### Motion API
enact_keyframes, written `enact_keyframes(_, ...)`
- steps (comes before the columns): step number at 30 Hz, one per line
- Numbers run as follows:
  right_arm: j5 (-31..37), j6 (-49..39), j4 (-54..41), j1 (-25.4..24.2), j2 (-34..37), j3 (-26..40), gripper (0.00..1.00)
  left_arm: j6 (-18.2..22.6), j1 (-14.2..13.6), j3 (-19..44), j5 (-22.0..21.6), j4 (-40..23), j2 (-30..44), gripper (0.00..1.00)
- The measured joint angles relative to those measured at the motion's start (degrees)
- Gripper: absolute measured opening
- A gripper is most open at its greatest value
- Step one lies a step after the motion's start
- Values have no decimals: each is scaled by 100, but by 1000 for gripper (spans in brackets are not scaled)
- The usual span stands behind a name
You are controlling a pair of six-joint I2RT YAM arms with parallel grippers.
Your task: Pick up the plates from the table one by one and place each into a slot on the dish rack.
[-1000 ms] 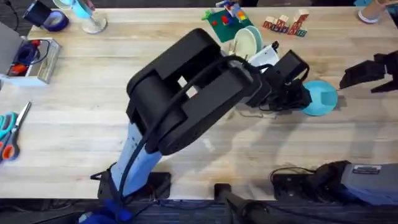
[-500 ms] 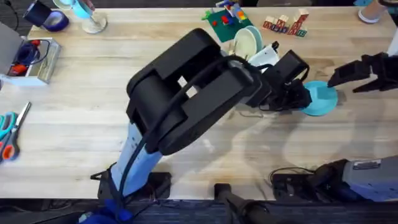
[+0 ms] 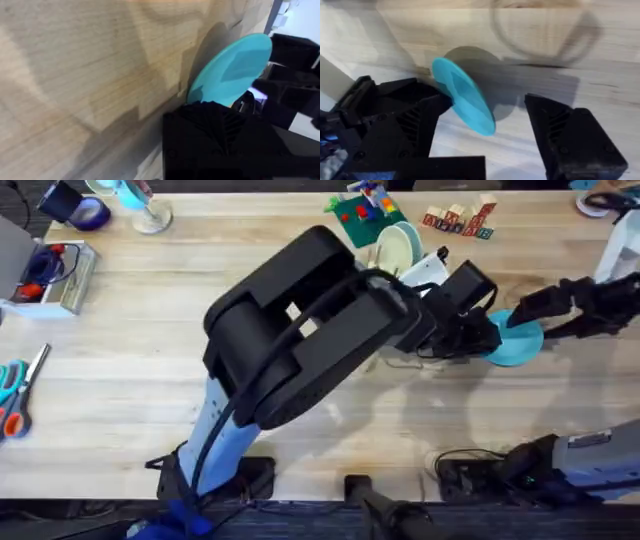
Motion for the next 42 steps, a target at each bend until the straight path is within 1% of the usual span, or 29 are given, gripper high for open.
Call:
enact_keyframes(4, -235, 0, 57, 39, 104, -182, 995, 0, 0, 0, 0, 0, 0, 40)
enact_keyframes(8, -323, -1, 96, 86, 110, -258, 992, 0, 0, 0, 0, 0, 0, 40)
enact_keyframes(10, -347, 2, 140, 92, 108, -263, 944, 0, 0, 0, -2, 0, 0, 40)
enact_keyframes(14, -395, -11, 258, 92, 108, -274, 743, 0, 0, 0, 0, 0, 0, 40)
enact_keyframes(16, -406, -14, 278, 92, 108, -277, 659, 0, 0, 0, 0, 0, 0, 40)
enact_keyframes(19, -406, -18, 278, 92, 110, -279, 463, 0, 0, 0, 0, 0, 0, 40)
enact_keyframes(20, -404, -22, 303, 92, 108, -279, 351, 0, 0, 0, -2, 0, 0, 40)
enact_keyframes(24, -424, -45, 284, 69, 95, -277, 203, 0, 30, 4, 59, 0, 0, 40)
enact_keyframes(30, -525, -46, 205, 38, 22, -260, 106, -1, 65, 7, 143, 29, 0, 40)
enact_keyframes(33, -560, -50, 219, 37, 14, -259, 111, 0, 71, 3, 156, 120, 0, 40)
enact_keyframes(38, -577, -44, 260, 37, 14, -259, 105, 10, 70, -7, 118, 458, 66, 40)
enact_keyframes(42, -590, -42, 273, 37, 12, -259, 100, 152, 70, -7, 105, 479, 66, 40)
